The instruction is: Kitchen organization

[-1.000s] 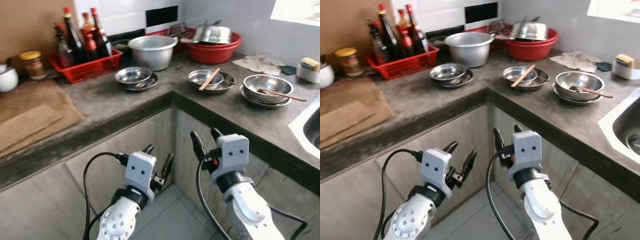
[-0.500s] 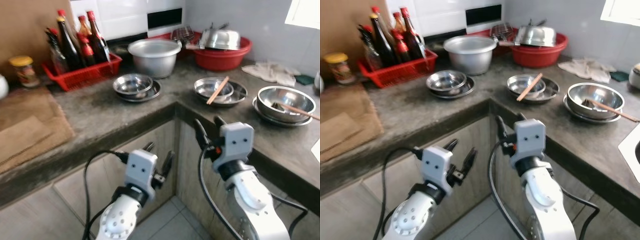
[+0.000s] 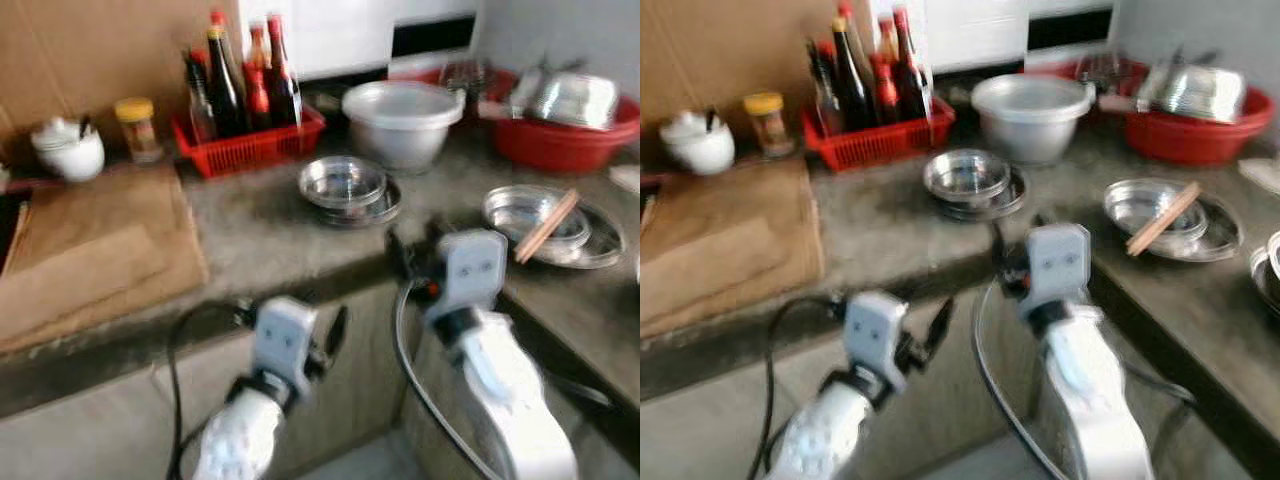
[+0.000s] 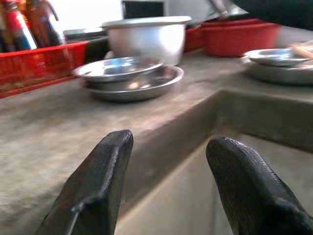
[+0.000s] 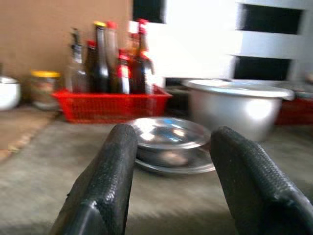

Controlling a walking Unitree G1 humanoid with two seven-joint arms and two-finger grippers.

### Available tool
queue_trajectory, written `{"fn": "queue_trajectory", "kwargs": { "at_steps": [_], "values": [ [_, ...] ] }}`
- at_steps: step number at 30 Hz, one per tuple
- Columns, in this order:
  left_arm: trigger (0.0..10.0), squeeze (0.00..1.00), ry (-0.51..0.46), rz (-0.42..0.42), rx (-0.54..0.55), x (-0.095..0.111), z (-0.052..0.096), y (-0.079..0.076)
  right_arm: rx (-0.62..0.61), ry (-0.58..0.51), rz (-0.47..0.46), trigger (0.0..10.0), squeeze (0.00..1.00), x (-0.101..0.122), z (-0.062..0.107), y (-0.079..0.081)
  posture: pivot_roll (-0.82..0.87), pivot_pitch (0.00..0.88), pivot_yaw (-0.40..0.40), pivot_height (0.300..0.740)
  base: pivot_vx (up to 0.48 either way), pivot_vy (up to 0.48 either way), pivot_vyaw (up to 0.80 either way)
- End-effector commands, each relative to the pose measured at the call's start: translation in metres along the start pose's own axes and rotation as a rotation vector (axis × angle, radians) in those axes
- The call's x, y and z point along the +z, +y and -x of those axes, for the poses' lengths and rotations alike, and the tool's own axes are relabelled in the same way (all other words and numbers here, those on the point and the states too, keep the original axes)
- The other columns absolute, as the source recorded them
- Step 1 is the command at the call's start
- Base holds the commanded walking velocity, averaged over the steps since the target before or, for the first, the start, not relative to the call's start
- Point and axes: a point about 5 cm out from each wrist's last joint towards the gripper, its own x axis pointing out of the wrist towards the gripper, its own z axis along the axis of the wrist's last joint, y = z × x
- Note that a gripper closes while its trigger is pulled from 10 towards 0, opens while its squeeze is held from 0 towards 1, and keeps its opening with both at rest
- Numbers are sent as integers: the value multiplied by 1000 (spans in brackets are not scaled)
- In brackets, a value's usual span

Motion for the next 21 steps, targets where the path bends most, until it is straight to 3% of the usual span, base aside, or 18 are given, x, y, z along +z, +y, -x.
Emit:
{"fn": "queue_trajectory", "kwargs": {
  "at_steps": [1,17,21],
  "values": [
    [10000,0,-23,6,-28,6,-2,-8,-34,6,14,10000,0,-1,2,-9,78,42,13,740,330,0,0],
    [10000,0,-26,16,-14,6,-3,-8,-49,39,14,10000,0,-5,1,-10,77,57,12,740,326,0,0],
    [10000,0,-26,16,5,6,-4,-6,-47,64,9,10000,0,-8,-3,-11,78,63,8,740,137,0,0]
  ]
}}
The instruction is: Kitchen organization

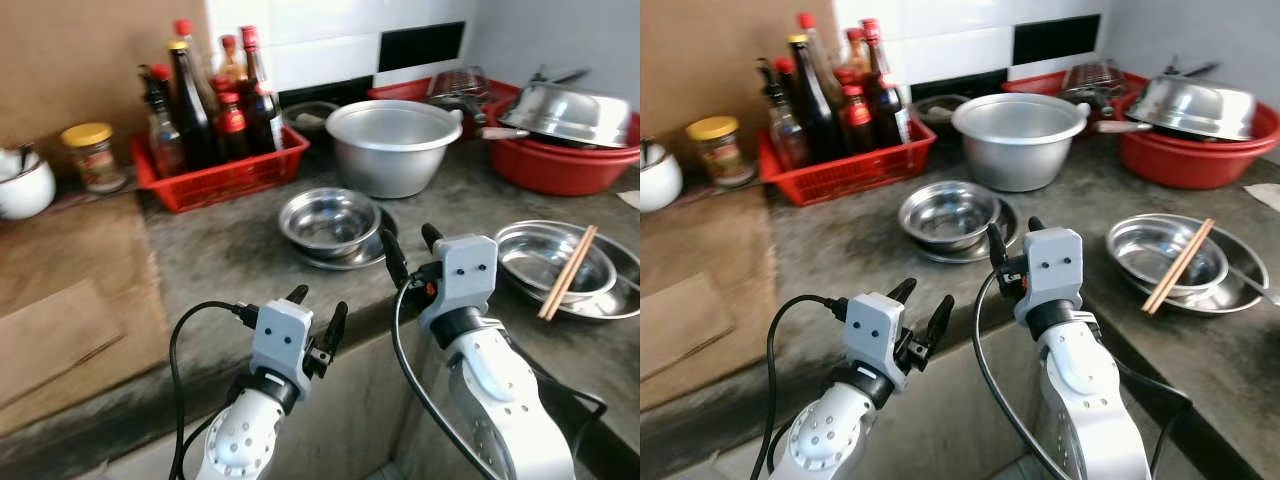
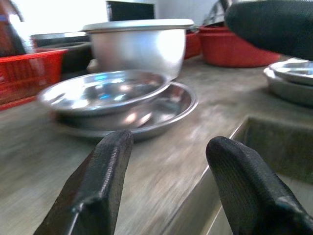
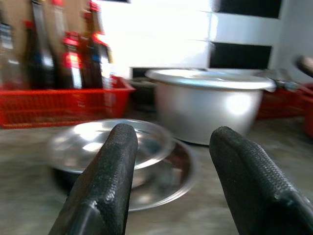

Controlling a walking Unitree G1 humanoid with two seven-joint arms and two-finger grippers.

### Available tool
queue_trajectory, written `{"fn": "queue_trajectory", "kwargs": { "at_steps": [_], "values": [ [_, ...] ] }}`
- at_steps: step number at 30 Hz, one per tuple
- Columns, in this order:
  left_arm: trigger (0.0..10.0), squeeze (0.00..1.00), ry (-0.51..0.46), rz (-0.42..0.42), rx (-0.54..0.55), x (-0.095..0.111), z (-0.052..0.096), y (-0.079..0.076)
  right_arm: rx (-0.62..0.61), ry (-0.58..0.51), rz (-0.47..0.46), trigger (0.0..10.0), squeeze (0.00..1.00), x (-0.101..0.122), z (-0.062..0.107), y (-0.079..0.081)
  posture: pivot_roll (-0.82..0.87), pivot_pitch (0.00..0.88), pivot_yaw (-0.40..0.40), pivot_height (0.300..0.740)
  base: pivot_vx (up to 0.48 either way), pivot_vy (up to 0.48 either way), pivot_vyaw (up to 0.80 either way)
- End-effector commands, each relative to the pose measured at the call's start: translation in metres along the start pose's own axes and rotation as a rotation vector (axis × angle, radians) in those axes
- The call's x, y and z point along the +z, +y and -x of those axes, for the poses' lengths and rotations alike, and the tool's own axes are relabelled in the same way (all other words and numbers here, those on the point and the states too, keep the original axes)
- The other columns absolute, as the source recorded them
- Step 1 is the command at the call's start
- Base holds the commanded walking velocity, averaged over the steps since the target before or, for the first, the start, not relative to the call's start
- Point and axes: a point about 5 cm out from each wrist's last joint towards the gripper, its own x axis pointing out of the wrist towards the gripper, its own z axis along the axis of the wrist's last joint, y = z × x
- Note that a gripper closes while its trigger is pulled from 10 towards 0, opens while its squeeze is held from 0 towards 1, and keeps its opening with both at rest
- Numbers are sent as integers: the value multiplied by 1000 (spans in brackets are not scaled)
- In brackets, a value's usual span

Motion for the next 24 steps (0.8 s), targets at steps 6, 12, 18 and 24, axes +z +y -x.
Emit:
{"fn": "queue_trajectory", "kwargs": {
  "at_steps": [6,12,18,24],
  "values": [
    [10000,0,3,1,-8,0,0,-4,29,9,40,10000,0,0,-11,-2,77,66,5,740,0,0,0],
    [10000,0,1,6,-9,1,0,-6,35,-9,42,10000,0,5,-24,-1,84,72,0,740,0,0,755],
    [10000,0,4,8,-11,1,1,-7,-14,78,54,10000,0,-1,-44,-8,86,76,-4,740,0,0,87],
    [10000,0,10,10,-4,0,1,-6,-36,158,39,10000,1000,-5,-59,-19,88,82,-5,740,0,0,0]
  ]
}}
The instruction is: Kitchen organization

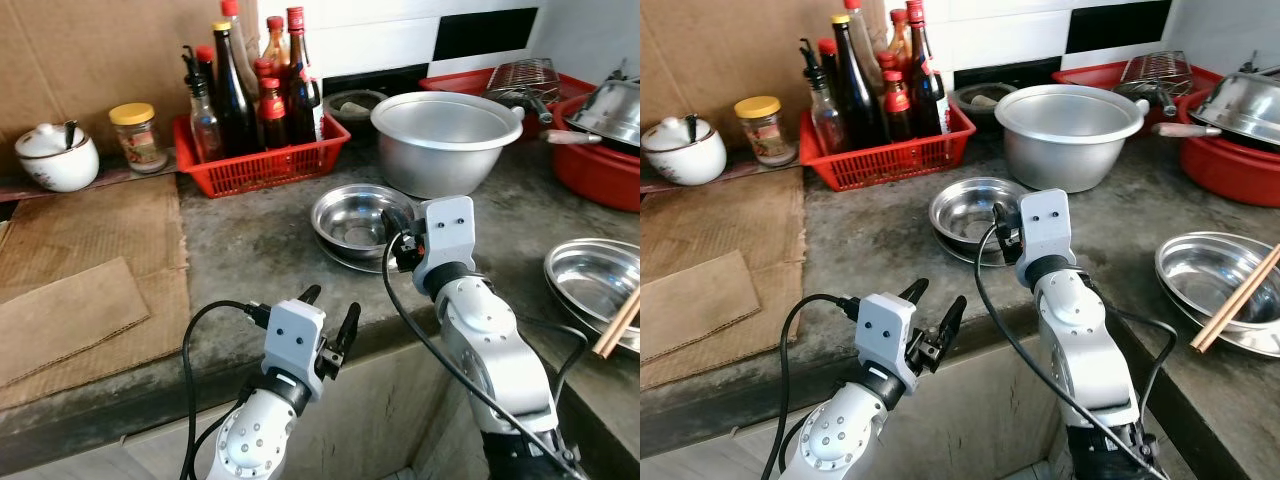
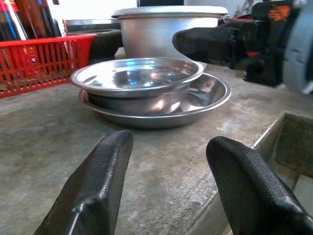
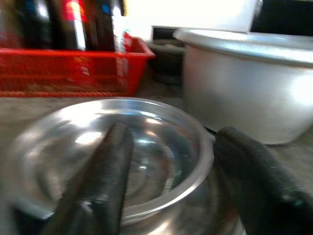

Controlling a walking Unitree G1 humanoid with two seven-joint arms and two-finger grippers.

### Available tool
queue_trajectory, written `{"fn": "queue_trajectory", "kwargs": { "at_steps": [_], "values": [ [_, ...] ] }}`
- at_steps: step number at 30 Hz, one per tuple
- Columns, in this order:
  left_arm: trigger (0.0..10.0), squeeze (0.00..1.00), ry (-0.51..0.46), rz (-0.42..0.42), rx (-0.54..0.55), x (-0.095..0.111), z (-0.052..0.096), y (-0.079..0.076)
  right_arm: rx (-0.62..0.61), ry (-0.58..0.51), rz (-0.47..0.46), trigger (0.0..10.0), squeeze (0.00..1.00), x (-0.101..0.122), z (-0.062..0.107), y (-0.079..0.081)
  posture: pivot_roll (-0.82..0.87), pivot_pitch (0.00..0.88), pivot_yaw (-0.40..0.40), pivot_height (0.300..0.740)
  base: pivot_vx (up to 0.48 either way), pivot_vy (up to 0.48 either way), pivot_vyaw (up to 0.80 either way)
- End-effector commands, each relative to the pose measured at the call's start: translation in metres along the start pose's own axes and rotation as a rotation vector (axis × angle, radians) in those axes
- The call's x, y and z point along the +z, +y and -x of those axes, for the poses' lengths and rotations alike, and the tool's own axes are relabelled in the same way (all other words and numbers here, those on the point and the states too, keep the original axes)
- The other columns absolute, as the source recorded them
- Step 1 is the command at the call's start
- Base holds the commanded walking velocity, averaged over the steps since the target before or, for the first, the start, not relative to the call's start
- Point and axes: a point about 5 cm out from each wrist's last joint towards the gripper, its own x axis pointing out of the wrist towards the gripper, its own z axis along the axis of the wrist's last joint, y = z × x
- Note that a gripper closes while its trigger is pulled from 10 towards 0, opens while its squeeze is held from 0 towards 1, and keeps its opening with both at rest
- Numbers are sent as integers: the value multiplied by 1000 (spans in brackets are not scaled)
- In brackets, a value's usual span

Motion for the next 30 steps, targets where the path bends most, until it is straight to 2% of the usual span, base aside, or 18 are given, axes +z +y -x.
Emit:
{"fn": "queue_trajectory", "kwargs": {
  "at_steps": [1,4,5,9,13,20,30],
  "values": [
    [10000,0,3,-9,13,1,2,1,12,26,-14,10000,1000,2,-5,-1,87,83,-5,740,0,0,0],
    [10000,0,8,-16,12,0,2,1,-45,63,-28,10000,1000,6,-15,-10,88,86,-7,740,0,0,0],
    [10000,0,11,-16,12,0,2,0,-61,86,-48,10000,0,7,-17,-12,88,91,-5,740,0,0,0],
    [10000,0,10,-14,10,0,1,0,-108,139,-38,10000,0,10,-21,-14,87,93,-5,740,0,0,0],
    [10000,0,12,-12,16,0,1,0,-86,214,-133,10000,0,11,-26,-15,88,93,-5,740,0,0,0],
    [10000,0,13,-10,17,0,1,0,-76,257,-204,10000,0,17,-32,-18,91,90,-4,740,0,0,0],
    [10000,0,12,-10,18,0,0,0,-53,341,-242,10000,0,18,-39,-15,92,90,-8,740,0,0,0]
  ]
}}
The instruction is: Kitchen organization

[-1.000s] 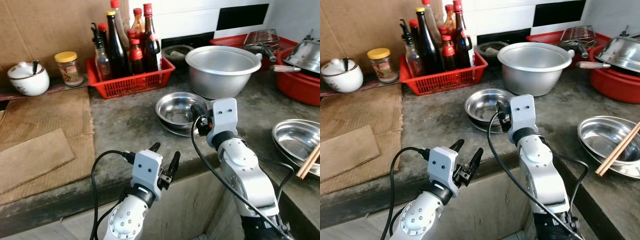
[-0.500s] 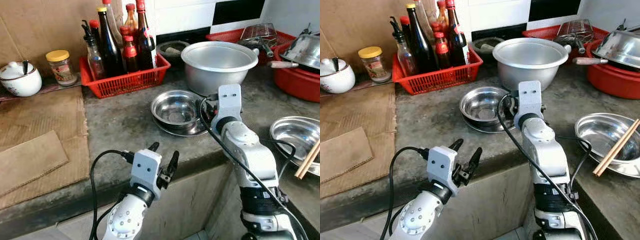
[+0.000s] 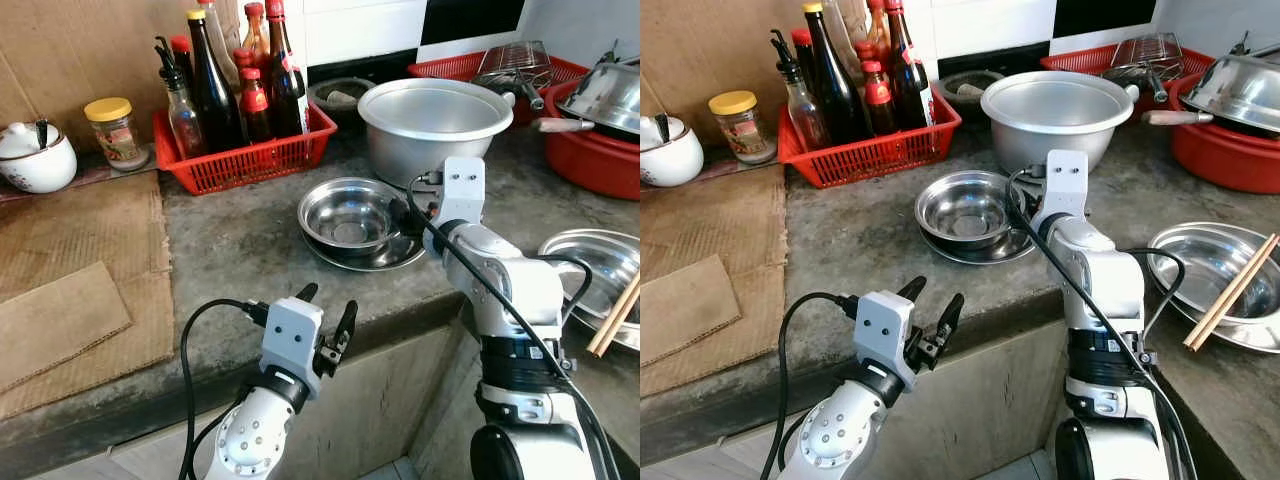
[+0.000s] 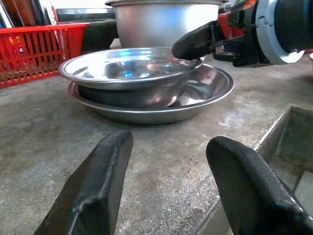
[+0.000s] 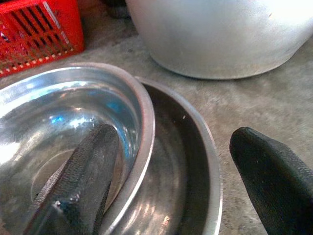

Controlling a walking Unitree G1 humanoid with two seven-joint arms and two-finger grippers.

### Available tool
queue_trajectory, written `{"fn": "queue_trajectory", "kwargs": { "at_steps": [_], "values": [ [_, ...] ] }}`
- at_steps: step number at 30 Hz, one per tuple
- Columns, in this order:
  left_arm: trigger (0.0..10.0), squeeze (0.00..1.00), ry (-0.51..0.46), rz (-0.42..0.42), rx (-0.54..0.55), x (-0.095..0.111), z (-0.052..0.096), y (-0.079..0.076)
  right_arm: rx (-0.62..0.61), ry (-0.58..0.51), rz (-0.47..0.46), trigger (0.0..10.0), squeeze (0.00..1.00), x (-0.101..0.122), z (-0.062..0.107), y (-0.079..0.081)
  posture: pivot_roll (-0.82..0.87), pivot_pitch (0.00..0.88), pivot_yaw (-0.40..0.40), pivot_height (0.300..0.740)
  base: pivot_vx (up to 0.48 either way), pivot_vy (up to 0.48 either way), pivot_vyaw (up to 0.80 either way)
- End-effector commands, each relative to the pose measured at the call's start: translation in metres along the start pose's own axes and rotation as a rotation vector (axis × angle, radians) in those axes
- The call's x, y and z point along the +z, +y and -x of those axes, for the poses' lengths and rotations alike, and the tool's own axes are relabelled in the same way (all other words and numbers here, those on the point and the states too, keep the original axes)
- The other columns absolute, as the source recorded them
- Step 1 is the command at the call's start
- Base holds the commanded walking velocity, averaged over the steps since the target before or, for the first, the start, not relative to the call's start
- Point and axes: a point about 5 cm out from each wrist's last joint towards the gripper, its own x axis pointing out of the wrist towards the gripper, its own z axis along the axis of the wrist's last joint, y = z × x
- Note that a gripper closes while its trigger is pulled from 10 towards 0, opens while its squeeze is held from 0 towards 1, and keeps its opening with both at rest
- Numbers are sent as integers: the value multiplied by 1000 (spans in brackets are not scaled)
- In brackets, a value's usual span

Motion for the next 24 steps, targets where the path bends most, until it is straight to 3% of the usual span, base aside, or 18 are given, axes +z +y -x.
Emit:
{"fn": "queue_trajectory", "kwargs": {
  "at_steps": [1,10,17,18,19,20,24],
  "values": [
    [10000,0,10,-4,14,0,1,0,21,26,-22,10000,0,2,-1,3,92,91,-5,740,0,0,0],
    [10000,0,9,-3,14,0,0,1,73,81,-3,10000,0,1,-6,11,91,91,-7,740,0,0,0],
    [10000,0,11,-2,16,0,1,0,74,94,-39,10000,0,2,-8,10,90,93,-11,740,0,0,0],
    [10000,0,11,-1,17,0,1,0,77,87,-47,8510,0,4,-9,10,91,96,-11,740,0,0,0],
    [10000,0,11,-1,17,0,1,0,77,87,-47,8510,0,4,-9,10,91,96,-11,740,0,0,0],
    [10000,0,12,0,17,-1,1,-1,75,76,-48,10000,0,6,-9,10,91,96,-11,740,0,0,0],
    [10000,0,11,1,16,-1,1,-1,84,36,-67,10000,0,14,-8,11,92,96,-13,740,0,0,0]
  ]
}}
